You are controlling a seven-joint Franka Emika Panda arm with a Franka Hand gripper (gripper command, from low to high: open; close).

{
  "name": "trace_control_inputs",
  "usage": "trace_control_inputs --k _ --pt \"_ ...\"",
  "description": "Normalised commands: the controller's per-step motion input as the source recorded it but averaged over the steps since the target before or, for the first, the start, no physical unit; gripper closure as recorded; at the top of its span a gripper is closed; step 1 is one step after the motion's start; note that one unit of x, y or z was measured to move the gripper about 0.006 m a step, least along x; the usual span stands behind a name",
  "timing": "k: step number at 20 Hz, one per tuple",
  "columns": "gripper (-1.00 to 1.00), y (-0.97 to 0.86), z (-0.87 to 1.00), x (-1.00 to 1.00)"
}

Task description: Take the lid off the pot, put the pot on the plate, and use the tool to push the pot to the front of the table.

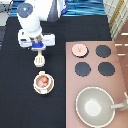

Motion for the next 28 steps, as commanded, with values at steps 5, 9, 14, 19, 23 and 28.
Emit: trace_control_inputs --k 5,9,14,19,23,28 --pt "1.00 0.04 -0.59 0.24" --pt "1.00 0.00 -0.54 0.38" --pt "1.00 0.08 -0.16 0.66" --pt "1.00 0.19 0.38 0.88" --pt "1.00 0.18 0.50 0.95" --pt "1.00 0.11 0.36 1.00"
